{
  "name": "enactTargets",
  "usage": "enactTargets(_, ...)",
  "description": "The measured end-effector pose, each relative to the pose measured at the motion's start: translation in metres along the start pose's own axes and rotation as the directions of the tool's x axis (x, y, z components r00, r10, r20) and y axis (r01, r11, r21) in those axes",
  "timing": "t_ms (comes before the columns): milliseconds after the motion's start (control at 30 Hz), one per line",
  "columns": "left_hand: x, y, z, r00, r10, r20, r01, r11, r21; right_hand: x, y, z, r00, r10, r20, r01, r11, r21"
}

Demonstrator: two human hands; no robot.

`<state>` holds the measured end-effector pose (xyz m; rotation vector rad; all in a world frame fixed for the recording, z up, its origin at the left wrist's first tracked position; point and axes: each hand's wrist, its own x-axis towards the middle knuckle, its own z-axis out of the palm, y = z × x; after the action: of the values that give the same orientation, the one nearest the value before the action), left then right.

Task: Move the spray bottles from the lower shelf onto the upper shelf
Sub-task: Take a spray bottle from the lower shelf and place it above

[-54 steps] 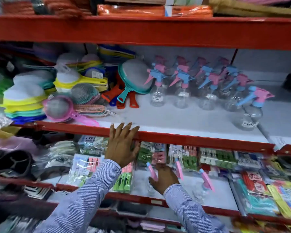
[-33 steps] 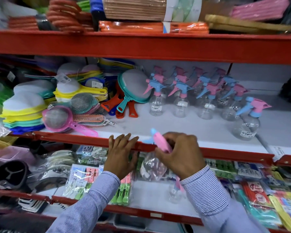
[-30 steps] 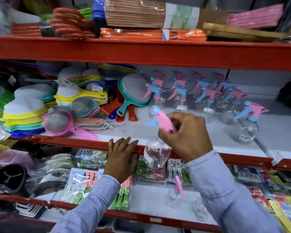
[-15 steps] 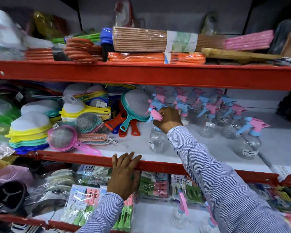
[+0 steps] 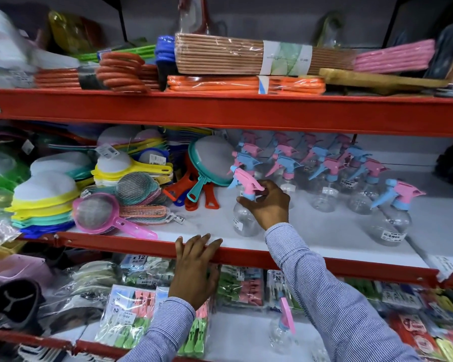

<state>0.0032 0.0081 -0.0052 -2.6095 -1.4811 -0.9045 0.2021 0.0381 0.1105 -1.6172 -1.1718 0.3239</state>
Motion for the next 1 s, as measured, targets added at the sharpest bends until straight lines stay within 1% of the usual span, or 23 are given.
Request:
enactTargets(67,0.000,0.000,0.000,1.000,0.003,-0.001,-0.003,1.000,-0.001,0.000,-0.001,0.001,0.999,0.035,-0.002,-0.034,0.997,0.069)
enactTargets(133,0.000,0.000,0.000,1.000,0.007,-0.004,-0.007,1.000,0.001,0.001,0.000,0.002,0.999,0.048,-0.007,-0.047,0.994,0.098)
enactTargets(467,0.000,0.001,0.000,1.000,0.011,-0.014,-0.010,1.000,0.030,-0.001,0.003,0.004,0.998,0.055,-0.005,-0.055,0.992,0.110)
enactTargets(567,-0.003,0.006,0.001,0.999,0.006,-0.052,-0.003,0.998,0.058,-0.011,0.005,-0.009,0.999,-0.031,-0.028,0.033,0.998,0.060)
enactTargets(667,-0.006,0.017,0.004,0.995,0.002,-0.097,0.007,0.996,0.087,-0.041,0.016,-0.040,0.986,-0.125,-0.106,0.131,0.990,0.056)
enactTargets(733,-0.003,0.028,0.009,0.994,0.028,-0.105,-0.020,0.997,0.078,-0.072,0.034,-0.064,0.966,-0.185,-0.179,0.191,0.982,0.014)
enactTargets(800,0.001,0.039,0.016,0.992,0.088,-0.093,-0.083,0.995,0.050,-0.104,0.060,-0.083,0.944,-0.232,-0.236,0.225,0.973,-0.055)
enactTargets(833,0.002,0.046,0.021,0.989,0.121,-0.088,-0.118,0.992,0.032,-0.117,0.077,-0.089,0.947,-0.214,-0.242,0.197,0.976,-0.092)
enactTargets(900,0.004,0.059,0.030,0.982,0.160,-0.101,-0.161,0.987,-0.003,-0.136,0.113,-0.088,0.974,-0.096,-0.206,0.062,0.985,-0.163)
enactTargets(967,0.006,0.068,0.035,0.981,0.131,-0.141,-0.138,0.990,-0.040,-0.147,0.154,-0.076,0.994,0.040,-0.102,-0.066,0.960,-0.271)
enactTargets(1000,0.007,0.071,0.038,0.982,0.106,-0.157,-0.116,0.992,-0.053,-0.150,0.172,-0.068,0.993,0.113,-0.038,-0.120,0.936,-0.331)
